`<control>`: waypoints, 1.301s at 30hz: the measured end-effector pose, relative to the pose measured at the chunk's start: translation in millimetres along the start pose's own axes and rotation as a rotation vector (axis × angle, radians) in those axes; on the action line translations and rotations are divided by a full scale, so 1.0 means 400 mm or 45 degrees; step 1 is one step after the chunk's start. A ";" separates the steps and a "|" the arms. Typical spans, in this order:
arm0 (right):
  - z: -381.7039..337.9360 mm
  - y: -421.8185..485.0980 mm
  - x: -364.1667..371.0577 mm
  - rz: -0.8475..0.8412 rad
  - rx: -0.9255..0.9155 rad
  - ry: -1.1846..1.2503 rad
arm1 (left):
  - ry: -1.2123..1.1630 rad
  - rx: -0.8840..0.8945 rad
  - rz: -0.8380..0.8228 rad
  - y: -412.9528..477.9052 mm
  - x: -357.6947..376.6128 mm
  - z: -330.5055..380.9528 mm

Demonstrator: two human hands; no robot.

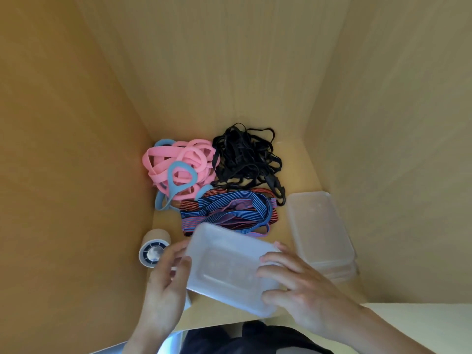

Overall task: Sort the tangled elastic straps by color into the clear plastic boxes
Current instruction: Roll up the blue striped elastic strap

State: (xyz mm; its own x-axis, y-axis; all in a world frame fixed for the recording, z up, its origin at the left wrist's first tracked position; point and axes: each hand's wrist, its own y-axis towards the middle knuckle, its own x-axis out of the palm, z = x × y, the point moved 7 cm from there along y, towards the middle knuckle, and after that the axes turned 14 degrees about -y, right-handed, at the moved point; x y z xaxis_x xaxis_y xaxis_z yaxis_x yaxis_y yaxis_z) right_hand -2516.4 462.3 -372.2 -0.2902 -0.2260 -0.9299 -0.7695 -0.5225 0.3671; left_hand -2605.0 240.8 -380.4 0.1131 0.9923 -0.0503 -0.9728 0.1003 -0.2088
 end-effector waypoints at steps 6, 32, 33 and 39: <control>0.054 -0.018 0.039 -0.095 0.180 -0.069 | 0.232 -0.011 -0.056 -0.004 -0.012 -0.061; 0.094 0.016 0.054 -0.022 0.585 0.420 | 0.635 0.177 -0.183 -0.025 -0.017 -0.041; 0.104 0.022 0.047 0.009 0.631 0.440 | 0.646 0.213 -0.159 -0.019 -0.016 -0.032; 0.166 0.083 0.010 0.157 0.796 0.407 | 0.669 0.385 -0.031 0.028 -0.003 0.026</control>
State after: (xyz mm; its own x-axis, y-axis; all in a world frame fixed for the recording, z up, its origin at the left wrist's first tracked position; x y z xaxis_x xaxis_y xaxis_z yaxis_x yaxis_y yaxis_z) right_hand -2581.0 498.7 -365.3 -0.2885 -0.5332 -0.7953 -0.9519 0.0699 0.2984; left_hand -2618.3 241.3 -372.4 0.1455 0.8284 -0.5409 -0.9743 0.2149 0.0670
